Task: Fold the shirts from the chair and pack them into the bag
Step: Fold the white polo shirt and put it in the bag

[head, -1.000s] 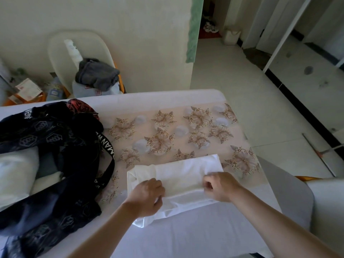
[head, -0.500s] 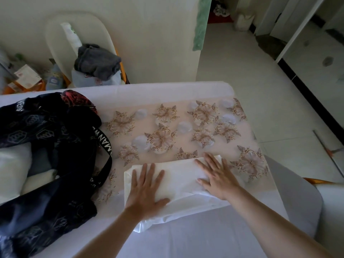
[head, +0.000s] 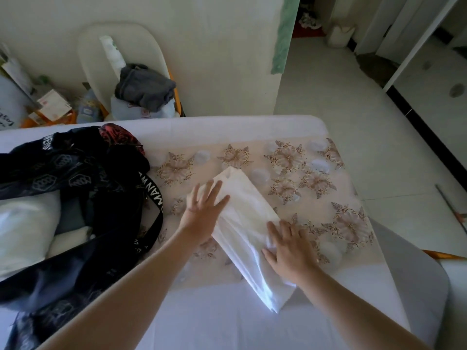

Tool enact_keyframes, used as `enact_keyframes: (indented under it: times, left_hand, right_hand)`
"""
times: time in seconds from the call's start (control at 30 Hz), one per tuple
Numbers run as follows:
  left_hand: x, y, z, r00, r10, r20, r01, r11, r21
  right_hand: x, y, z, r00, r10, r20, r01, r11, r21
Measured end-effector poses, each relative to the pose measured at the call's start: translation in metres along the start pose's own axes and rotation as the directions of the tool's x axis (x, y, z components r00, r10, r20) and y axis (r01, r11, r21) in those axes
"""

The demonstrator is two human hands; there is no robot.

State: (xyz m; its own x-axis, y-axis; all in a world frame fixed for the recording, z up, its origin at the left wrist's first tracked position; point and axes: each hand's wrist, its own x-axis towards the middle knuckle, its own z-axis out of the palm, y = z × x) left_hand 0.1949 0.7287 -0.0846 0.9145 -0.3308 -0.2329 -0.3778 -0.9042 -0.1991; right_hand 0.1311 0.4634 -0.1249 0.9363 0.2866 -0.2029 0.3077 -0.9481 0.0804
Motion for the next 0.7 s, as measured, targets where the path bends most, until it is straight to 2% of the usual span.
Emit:
enact_keyframes:
  times: [0.1, 0.2, 0.3, 0.4, 0.47, 0.53, 0.6, 0.7]
  left_hand:
    - [-0.014, 0.045, 0.001, 0.999, 0.036, -0.030, -0.042, 0.963, -0.264]
    - [-0.041, 0.074, 0.034, 0.991, 0.126, 0.049, -0.109, 0.958, -0.264]
    - [-0.071, 0.074, 0.067, 0.988, 0.144, 0.047, -0.125, 0.952, -0.278]
    - [-0.093, 0.073, 0.072, 0.992, 0.126, -0.018, -0.125, 0.941, -0.313]
    - [-0.102, 0.077, 0.067, 0.979, 0.171, -0.112, -0.200, 0.910, -0.364]
    - [-0.112, 0.081, 0.069, 0.940, 0.262, -0.220, -0.332, 0.855, -0.398]
    - [-0.124, 0.084, 0.075, 0.925, 0.327, -0.193, -0.379, 0.828, -0.414]
    - [-0.140, 0.080, 0.083, 0.937, 0.335, -0.095, -0.347, 0.879, -0.326]
  right_hand:
    - [-0.004, -0.017, -0.007, 0.991, 0.020, -0.133, -0.021, 1.000, -0.008]
    - [-0.009, -0.020, -0.006, 0.983, -0.034, -0.181, 0.039, 0.999, 0.020]
    - [-0.025, -0.014, -0.001, 0.977, -0.119, -0.175, 0.134, 0.988, 0.072]
    - [-0.041, -0.013, 0.007, 0.943, -0.211, -0.257, 0.248, 0.961, 0.122]
    - [-0.050, -0.022, 0.008, 0.928, -0.264, -0.263, 0.314, 0.934, 0.171]
    - [-0.059, -0.034, 0.003, 0.919, -0.326, -0.220, 0.369, 0.910, 0.192]
    - [-0.069, -0.040, 0.000, 0.926, -0.345, -0.153, 0.374, 0.896, 0.239]
    - [-0.083, -0.039, 0.000, 0.937, -0.348, 0.039, 0.334, 0.921, 0.201]
